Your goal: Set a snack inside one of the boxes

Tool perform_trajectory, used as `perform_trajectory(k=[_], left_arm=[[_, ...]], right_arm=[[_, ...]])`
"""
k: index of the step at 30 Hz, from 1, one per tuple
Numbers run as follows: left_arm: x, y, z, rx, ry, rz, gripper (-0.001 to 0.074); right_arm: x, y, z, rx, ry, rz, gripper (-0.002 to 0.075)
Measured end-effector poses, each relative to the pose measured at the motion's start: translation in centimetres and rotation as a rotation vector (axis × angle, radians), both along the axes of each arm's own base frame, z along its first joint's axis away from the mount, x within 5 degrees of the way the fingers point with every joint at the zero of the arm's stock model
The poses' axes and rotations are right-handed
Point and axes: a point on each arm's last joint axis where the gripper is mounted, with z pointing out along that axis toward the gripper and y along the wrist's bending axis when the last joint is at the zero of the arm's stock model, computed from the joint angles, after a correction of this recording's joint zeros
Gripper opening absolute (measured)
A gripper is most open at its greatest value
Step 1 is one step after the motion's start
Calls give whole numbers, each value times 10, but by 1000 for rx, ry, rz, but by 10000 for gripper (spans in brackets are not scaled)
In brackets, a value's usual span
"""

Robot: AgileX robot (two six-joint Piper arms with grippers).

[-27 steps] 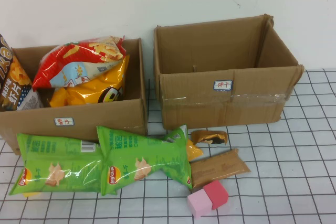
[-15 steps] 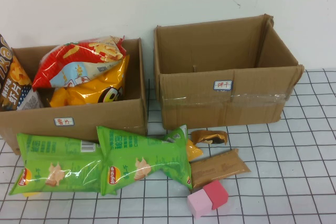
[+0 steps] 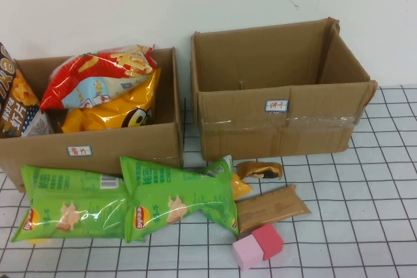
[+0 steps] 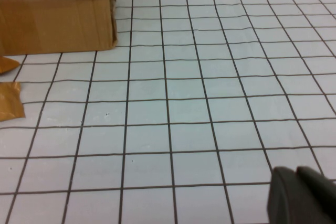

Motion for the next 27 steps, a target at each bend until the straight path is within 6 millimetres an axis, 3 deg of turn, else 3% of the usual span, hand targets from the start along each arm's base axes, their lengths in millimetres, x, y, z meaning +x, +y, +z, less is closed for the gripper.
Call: perform_trajectory(k=[4, 8, 16, 21, 27], left_arm=[[0, -5, 6, -289, -6, -14, -1], [0, -5, 10, -391, -31, 5, -1], [2, 0, 14, -425, -77, 49, -1], [2, 2, 18, -243, -140, 53, -1], [6, -8, 57, 120, -130, -114, -1]], right_arm=[[0, 2, 0, 42, -1, 3, -1], [0, 7, 0, 195, -1, 14, -1], [-1, 28, 4, 834, 23, 21, -1], [0, 30, 7, 903, 10, 41, -1], [0, 30, 8, 785, -14, 87, -1]])
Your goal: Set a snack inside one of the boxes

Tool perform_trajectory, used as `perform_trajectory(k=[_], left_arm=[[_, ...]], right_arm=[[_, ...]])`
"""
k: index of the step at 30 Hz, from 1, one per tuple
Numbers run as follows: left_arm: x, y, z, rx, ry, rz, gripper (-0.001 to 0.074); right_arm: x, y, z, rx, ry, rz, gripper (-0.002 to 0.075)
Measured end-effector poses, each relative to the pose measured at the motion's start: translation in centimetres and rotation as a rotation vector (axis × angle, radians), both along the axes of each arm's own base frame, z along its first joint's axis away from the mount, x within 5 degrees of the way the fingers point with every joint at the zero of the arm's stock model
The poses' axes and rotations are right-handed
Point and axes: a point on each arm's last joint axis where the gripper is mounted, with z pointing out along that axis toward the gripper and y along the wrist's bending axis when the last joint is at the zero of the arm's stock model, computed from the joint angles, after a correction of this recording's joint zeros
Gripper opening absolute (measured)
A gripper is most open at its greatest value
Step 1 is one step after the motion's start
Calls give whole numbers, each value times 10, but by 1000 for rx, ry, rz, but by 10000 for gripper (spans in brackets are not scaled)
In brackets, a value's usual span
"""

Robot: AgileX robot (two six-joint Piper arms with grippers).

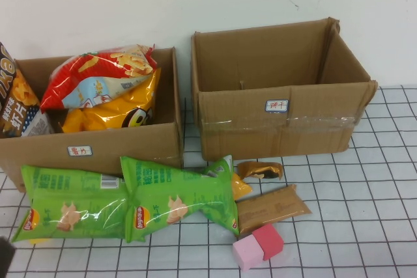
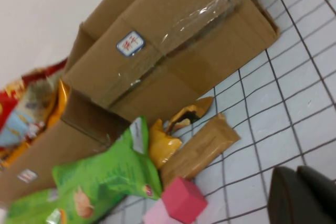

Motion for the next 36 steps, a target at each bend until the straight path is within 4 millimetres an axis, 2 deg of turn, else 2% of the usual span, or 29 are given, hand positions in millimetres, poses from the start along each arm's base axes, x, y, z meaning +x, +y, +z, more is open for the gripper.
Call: perform_trajectory(k=[4, 6, 8, 10, 12, 13, 14, 17, 20, 25, 29, 33, 36], left_arm=[[22, -3, 26, 236, 136, -88, -1], [41, -3, 39, 338, 211, -125, 9], [62, -3, 48, 395, 280, -163, 53], [84, -5, 60, 422, 326, -203, 127], [106, -7, 66, 423, 381, -245, 235], [119, -8, 68, 416, 415, -271, 303], [144, -12, 69, 394, 485, -329, 437], [180, -18, 61, 362, 567, -424, 551], [211, -24, 50, 304, 597, -501, 575], [245, -31, 25, 246, 606, -574, 574], [255, -30, 5, 261, 639, -588, 575], [261, -29, -4, 275, 650, -574, 574], [262, -38, -9, 324, 648, -588, 574]], right_arm=[[0, 0, 0, -61, -20, 17, -1], [0, 0, 0, -83, -26, 23, -1], [0, 0, 0, -92, -29, 25, -1], [0, 0, 0, -92, -29, 26, -1], [0, 0, 0, -94, -31, 27, -1], [0, 0, 0, -94, -31, 27, -1], [0, 1, 0, -93, -26, 32, -1], [0, 1, 0, -93, -23, 35, -1], [0, 1, -1, -93, -21, 36, -1], [0, 1, -1, -93, -21, 36, -1], [0, 1, -1, -94, -22, 37, -1], [0, 1, -1, -103, -24, 39, -1], [-1, 1, -1, -105, -24, 41, -1]])
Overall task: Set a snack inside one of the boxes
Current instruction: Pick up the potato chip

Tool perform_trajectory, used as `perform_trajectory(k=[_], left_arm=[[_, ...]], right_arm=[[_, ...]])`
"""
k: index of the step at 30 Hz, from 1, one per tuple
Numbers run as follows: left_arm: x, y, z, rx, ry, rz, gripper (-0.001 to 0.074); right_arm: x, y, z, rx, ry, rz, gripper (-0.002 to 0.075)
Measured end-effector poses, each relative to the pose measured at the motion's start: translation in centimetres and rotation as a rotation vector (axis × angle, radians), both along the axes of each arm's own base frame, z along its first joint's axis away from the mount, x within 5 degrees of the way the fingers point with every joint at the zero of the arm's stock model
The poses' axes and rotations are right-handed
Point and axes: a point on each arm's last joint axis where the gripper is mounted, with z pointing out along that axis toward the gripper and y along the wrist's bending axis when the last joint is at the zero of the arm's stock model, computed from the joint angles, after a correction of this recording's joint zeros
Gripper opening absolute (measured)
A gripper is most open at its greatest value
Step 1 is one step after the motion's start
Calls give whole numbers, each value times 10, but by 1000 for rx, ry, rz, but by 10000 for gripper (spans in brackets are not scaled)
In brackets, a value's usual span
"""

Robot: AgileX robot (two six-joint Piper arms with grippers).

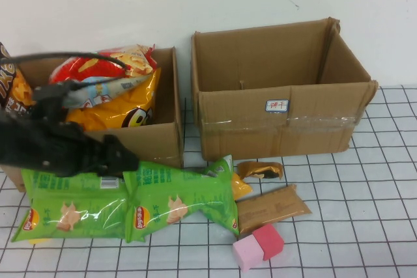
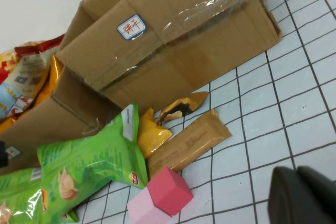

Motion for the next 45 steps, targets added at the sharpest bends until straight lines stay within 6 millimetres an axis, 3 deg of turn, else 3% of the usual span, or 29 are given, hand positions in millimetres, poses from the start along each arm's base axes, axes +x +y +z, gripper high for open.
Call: perform_trajectory(k=[7, 26, 31, 36, 42, 45], left_arm=[[6, -34, -13, 69, -49, 9, 574], [22, -34, -53, 74, 55, 155, 574], [23, -35, -55, 49, 75, 179, 555], [23, -36, -55, 38, 78, 188, 393], [23, -36, -55, 25, 82, 198, 81], [23, -37, -54, 18, 87, 199, 25]], right_arm=[[0, 0, 0, -4, 1, 2, -1], [0, 0, 0, -4, 3, 6, -1], [0, 0, 0, -6, 3, 6, -1], [0, 0, 0, -6, 3, 6, -1], [0, 0, 0, -8, 2, 7, -1], [0, 0, 0, -8, 2, 7, -1]])
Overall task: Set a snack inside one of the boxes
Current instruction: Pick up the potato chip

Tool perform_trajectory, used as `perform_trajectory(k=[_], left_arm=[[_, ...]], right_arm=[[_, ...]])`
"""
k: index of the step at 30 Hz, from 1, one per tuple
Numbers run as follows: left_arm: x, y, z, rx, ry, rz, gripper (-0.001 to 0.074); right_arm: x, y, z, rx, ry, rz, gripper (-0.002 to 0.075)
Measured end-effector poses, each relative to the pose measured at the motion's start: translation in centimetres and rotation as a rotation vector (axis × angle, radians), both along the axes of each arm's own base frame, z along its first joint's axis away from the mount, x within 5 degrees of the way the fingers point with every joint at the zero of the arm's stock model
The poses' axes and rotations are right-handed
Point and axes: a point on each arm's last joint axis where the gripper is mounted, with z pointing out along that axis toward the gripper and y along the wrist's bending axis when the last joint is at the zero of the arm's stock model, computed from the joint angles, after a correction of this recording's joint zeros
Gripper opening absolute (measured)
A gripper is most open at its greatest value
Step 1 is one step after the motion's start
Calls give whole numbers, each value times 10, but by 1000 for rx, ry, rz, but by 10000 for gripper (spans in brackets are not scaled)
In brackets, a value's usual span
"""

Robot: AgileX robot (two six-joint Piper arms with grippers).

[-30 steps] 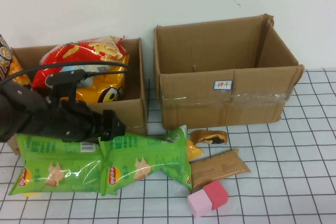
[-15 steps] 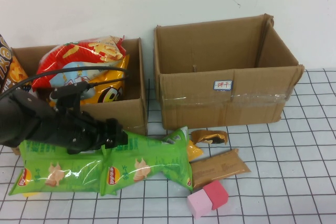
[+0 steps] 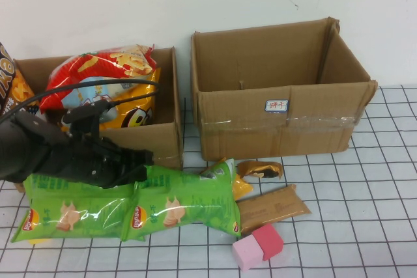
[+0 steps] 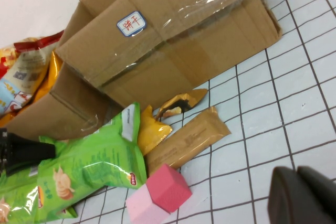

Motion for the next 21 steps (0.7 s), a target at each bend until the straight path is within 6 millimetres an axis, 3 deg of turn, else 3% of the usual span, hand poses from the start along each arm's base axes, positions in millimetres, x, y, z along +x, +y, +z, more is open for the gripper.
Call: perform_trajectory(k=[7, 13, 16, 21], left_arm=[[-5, -4, 6, -34, 8, -63, 6], [-17, -5, 43, -41, -87, -128, 6], [-27, -3, 71, -42, -170, -140, 5], [-38, -1, 94, -44, -235, -158, 5]], right_arm=[[0, 0, 0, 2, 0, 0, -1], [0, 0, 0, 4, 3, 3, -1], [0, 0, 0, 4, 4, 4, -1], [0, 0, 0, 4, 4, 5, -1]])
